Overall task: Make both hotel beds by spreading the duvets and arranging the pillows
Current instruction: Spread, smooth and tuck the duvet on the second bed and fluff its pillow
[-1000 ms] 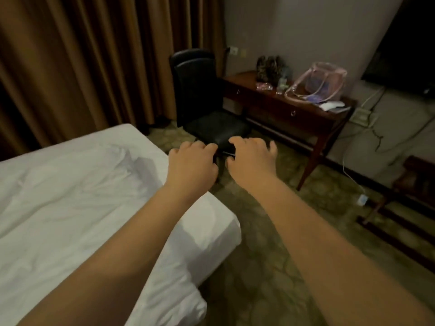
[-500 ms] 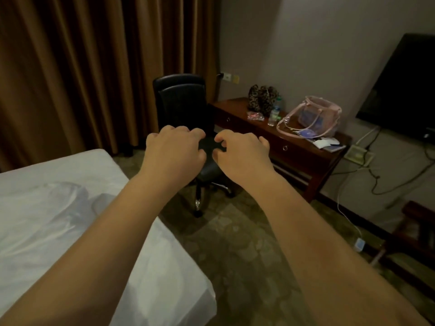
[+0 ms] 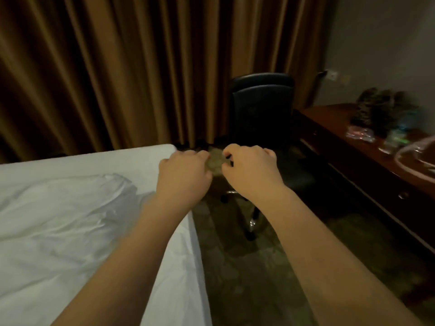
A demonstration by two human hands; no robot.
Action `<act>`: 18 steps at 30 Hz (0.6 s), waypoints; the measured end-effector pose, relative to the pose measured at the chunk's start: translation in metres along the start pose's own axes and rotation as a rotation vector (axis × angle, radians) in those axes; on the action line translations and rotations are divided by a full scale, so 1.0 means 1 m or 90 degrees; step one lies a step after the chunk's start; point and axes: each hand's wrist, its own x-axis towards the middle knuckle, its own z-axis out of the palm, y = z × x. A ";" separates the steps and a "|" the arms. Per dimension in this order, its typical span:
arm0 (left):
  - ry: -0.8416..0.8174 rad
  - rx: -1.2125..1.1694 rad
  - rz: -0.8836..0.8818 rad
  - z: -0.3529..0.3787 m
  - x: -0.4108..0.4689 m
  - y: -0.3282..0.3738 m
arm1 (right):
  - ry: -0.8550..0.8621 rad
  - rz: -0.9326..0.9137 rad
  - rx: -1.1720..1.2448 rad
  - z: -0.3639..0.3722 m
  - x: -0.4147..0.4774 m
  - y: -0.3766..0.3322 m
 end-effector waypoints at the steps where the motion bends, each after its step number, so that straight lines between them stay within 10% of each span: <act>1: -0.006 -0.005 -0.037 0.006 0.010 0.006 | -0.014 -0.022 0.002 0.002 0.012 0.012; 18: -0.103 0.042 -0.450 0.138 0.127 -0.074 | -0.280 -0.355 -0.002 0.168 0.236 0.005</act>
